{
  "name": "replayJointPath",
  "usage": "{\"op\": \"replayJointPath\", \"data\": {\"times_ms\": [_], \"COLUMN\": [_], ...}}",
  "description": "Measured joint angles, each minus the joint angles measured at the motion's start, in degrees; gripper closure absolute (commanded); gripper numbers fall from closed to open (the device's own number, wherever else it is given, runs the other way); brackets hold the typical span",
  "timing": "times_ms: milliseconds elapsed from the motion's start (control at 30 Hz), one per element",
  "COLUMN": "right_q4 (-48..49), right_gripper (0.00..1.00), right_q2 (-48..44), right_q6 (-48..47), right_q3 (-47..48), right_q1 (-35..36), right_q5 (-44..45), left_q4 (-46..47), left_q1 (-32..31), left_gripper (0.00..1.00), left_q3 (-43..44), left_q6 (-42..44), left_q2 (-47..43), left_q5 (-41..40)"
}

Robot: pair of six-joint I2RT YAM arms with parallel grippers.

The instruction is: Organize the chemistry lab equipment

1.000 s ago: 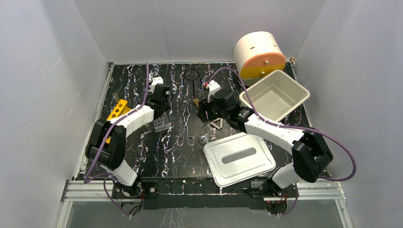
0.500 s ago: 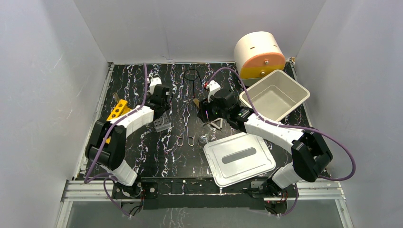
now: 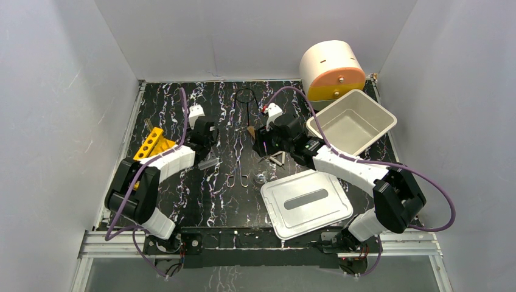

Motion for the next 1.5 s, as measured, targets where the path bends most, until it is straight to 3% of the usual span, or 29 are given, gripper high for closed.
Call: {"op": "replayJointPath", "data": {"times_ms": [300,667,767,900,1133,1267,1500], "right_q4": [-2.1,-3.1,-3.2,-3.3,-3.3,-3.3,-3.3], "right_gripper": [0.36,0.36,0.36,0.36,0.35,0.35,0.33], "right_q2": [0.1,1.2,1.5,2.1,2.2,2.2,2.1], "right_q6": [0.0,0.3,0.4,0.4,0.4,0.4,0.5], "right_q3": [0.0,0.3,0.5,0.5,0.5,0.5,0.5], "right_q1": [0.0,0.0,0.0,0.0,0.0,0.0,0.0], "right_q5": [0.0,0.0,0.0,-0.1,-0.2,-0.2,-0.1], "left_q4": [6.2,5.9,5.0,4.4,-0.8,-3.3,-9.1], "left_q1": [0.0,0.0,0.0,0.0,0.0,0.0,0.0], "left_gripper": [0.90,0.89,0.84,0.71,0.23,0.13,0.05], "left_q3": [-3.8,-3.1,-2.1,-1.7,-0.8,1.6,7.1], "left_q6": [0.7,1.1,1.6,2.0,1.8,1.1,-0.5], "left_q2": [-1.1,-0.3,0.5,0.6,0.9,0.4,-4.0], "left_q5": [-0.5,-1.9,-2.7,-2.7,-2.3,-2.3,0.3]}}
